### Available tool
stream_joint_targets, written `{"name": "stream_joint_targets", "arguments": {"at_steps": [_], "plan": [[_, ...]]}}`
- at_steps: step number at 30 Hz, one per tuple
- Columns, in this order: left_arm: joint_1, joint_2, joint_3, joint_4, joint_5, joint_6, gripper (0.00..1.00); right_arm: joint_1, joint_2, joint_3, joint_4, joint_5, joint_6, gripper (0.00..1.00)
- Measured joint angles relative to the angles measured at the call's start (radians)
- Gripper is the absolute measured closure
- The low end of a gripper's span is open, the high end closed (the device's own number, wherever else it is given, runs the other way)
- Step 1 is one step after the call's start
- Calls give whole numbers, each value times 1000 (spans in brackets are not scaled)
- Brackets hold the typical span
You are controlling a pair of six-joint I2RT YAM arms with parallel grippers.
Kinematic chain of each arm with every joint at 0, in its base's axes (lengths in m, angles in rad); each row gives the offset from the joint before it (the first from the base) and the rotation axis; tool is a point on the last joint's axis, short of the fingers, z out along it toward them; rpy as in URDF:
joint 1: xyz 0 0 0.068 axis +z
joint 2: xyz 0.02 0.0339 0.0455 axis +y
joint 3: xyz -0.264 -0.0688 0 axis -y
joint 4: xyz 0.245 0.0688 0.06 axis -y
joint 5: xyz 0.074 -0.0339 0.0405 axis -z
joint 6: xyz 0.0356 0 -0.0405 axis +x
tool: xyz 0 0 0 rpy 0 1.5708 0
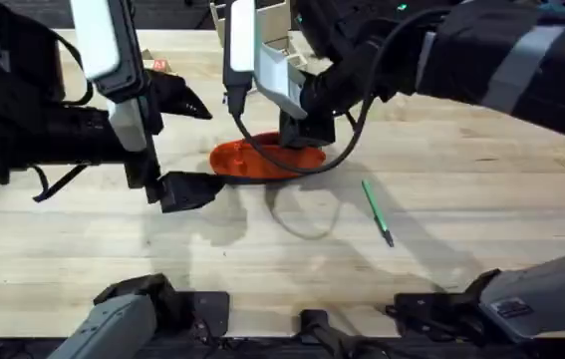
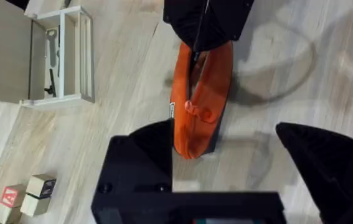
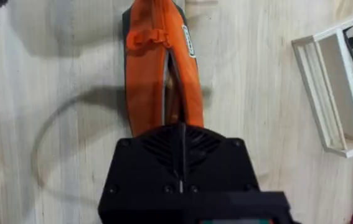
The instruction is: Unzip the bag, pick up the pens from the table one at a time and place them inside, then zip the bag closed.
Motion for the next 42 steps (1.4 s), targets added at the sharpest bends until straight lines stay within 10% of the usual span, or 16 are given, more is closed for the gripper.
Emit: {"name": "stream_joint_targets", "arguments": {"at_steps": [22,30,42], "plan": [[0,0,0,0,0,0,8,0,79,0,11,0,4,970],[0,0,0,0,0,0,8,0,79,0,10,0,13,32],[0,0,0,0,0,0,8,0,79,0,9,0,14,5]]}}
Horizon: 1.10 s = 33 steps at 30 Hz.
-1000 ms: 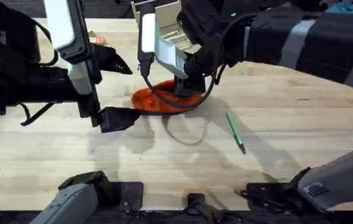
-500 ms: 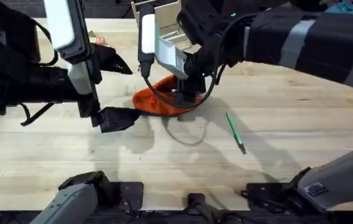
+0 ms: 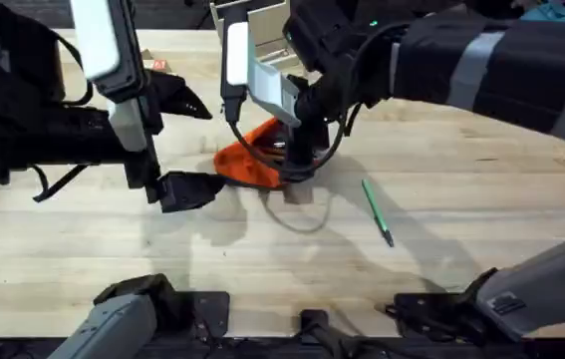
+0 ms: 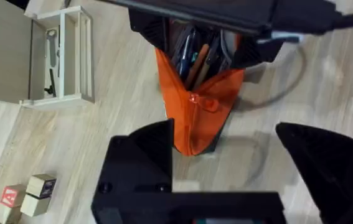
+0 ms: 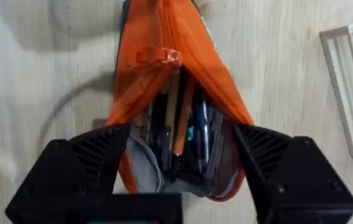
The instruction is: Unzip the bag, pick up the pens from the table one at a time and place them inside, then zip the bag closed.
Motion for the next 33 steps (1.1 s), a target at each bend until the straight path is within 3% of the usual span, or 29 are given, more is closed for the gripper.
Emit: {"name": "stream_joint_targets", "arguments": {"at_steps": [9,33], "plan": [[0,0,0,0,0,0,8,0,-28,0,-4,14,32,4],[0,0,0,0,0,0,8,-19,-480,10,-303,24,278,3]]}}
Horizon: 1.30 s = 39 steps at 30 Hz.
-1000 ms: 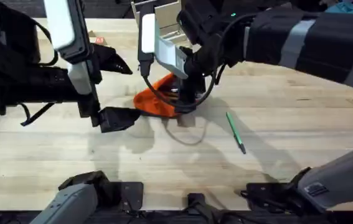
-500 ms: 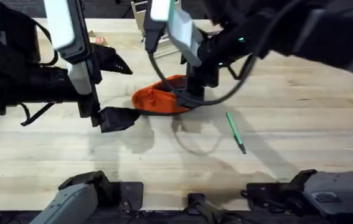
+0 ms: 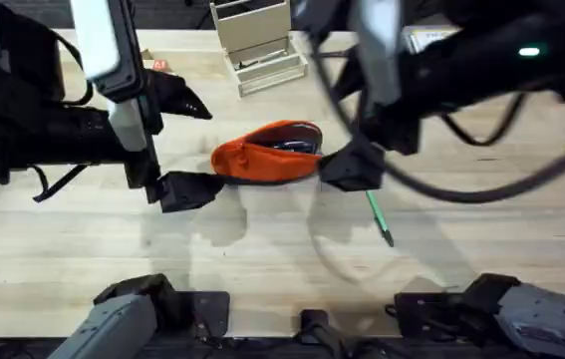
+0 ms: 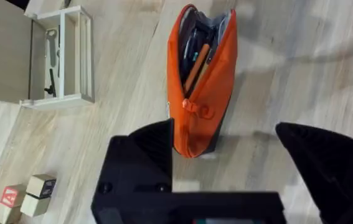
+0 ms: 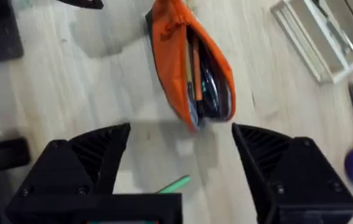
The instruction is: Unzip the bag, pick up the pens from the table one at a time and place them inside, then zip the bag closed.
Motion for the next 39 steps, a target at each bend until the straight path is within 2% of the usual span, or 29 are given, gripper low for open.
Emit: {"name": "stream_joint_targets", "arguments": {"at_steps": [8,16,24,29,39], "plan": [[0,0,0,0,0,0,7,-72,-171,0,-148,113,141,3],[0,0,0,0,0,0,8,-157,-305,0,-226,135,210,4],[0,0,0,0,0,0,8,-290,-372,-5,-268,142,268,3],[0,0,0,0,0,0,7,-342,-405,-64,-268,142,306,3],[0,0,0,0,0,0,7,-349,-410,-264,-184,142,447,3]]}}
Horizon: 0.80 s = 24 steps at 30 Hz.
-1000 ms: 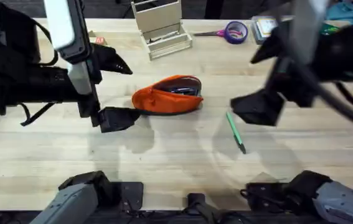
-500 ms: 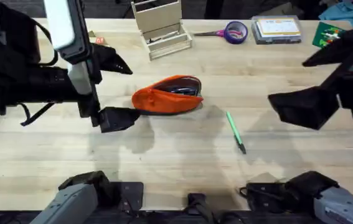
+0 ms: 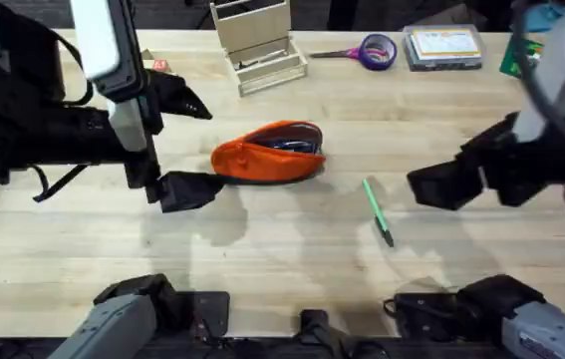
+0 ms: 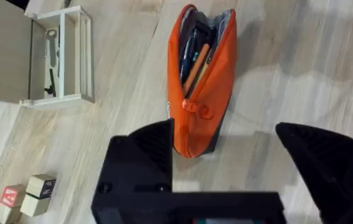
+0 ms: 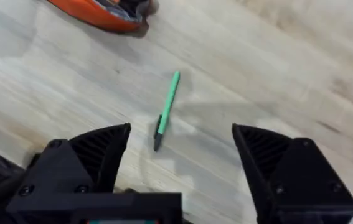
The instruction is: Unzip the bag, pick up the pens from the table one at a time and place them inside, then zip the bag closed.
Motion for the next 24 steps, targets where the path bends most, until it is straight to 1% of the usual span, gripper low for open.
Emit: {"name": "stream_joint_targets", "arguments": {"at_steps": [3,6,17,24], "plan": [[0,0,0,0,0,0,9,0,0,-50,30,0,45,3],[0,0,0,0,0,0,8,0,9,-73,34,0,69,3],[0,0,0,3,0,0,8,0,82,-75,37,-1,100,3],[0,0,0,3,0,0,7,0,122,-76,100,-1,103,3]]}}
